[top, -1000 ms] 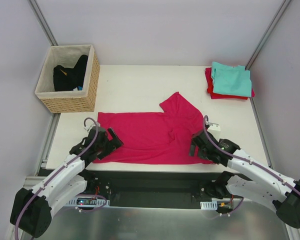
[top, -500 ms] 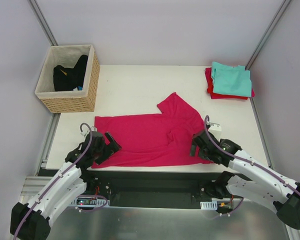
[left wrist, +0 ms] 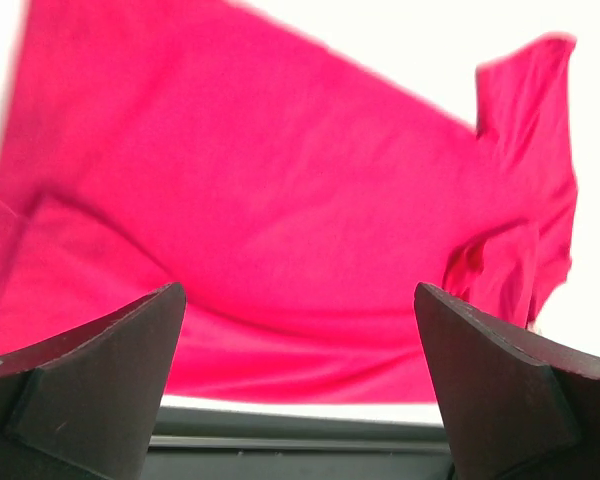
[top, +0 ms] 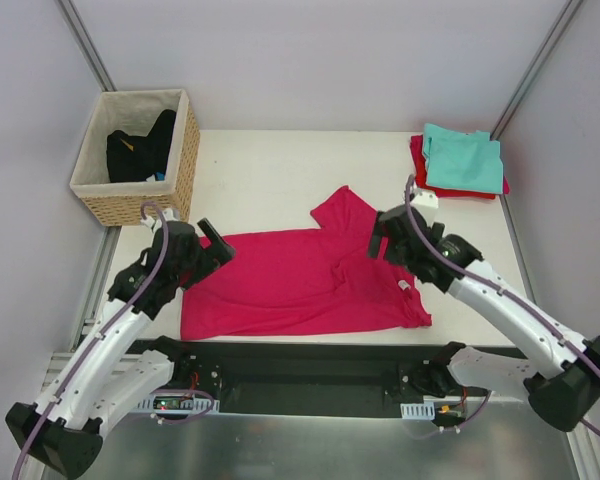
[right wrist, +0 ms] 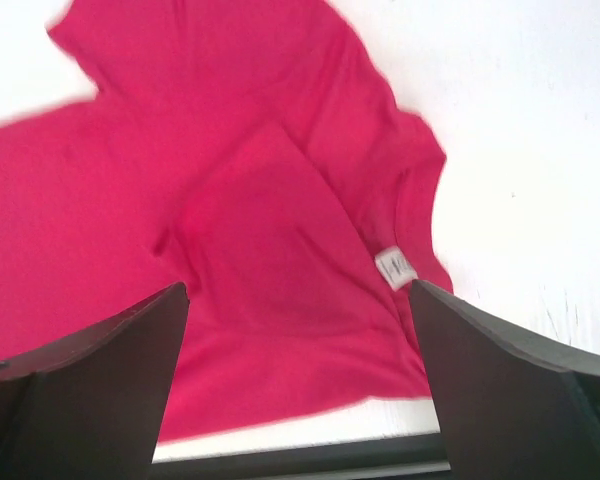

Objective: Fold and stack the t-shirts

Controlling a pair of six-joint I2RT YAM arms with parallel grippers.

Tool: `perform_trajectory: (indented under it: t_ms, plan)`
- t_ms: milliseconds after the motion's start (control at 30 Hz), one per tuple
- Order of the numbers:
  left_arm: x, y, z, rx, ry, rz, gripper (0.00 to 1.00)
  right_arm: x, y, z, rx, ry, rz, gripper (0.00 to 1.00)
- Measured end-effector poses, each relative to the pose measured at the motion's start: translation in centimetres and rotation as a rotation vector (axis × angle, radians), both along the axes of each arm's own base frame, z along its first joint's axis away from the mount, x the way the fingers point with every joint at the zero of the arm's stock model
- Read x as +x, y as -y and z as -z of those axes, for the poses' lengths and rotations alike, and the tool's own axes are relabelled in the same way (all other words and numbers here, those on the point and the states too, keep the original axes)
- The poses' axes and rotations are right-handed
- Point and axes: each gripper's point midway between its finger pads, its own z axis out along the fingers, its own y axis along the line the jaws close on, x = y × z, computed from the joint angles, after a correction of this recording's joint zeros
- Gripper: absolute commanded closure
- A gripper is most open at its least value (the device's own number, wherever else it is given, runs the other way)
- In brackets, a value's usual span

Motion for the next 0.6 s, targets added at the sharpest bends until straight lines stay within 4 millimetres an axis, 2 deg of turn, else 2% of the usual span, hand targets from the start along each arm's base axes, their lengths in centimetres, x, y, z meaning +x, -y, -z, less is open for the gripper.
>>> perform_trajectory:
  t_ms: [100, 200, 400, 533, 600]
  plan:
    - [2.1, -0.9, -2.3, 0.057, 0.040, -0.045, 0.01, 3.7, -0.1, -1.3, 0.022, 0.019, 0.045, 0.03]
    - [3.8, -2.6, -2.2, 0.113, 0.018, -0.122, 0.01, 7.2, 0.2, -1.2, 0.045, -0.007, 0.074, 0.03]
    - [4.9, -6.6, 0.9, 0.146, -0.079, -0.271, 0.01, 12.8, -0.9, 0.5, 0.118, -0.077, 0.042, 0.03]
    - [4.9, -8.6, 3.9, 0.089, -0.107, -0.350, 0.01, 14.1, -1.9, 1.9, 0.194, -0.120, -0.010, 0.03]
    - [5.2, -9.2, 5.5, 0.028, -0.098, -0.369, 0.01, 14.5, -2.6, 1.8, 0.230, -0.114, -0.049, 0.04]
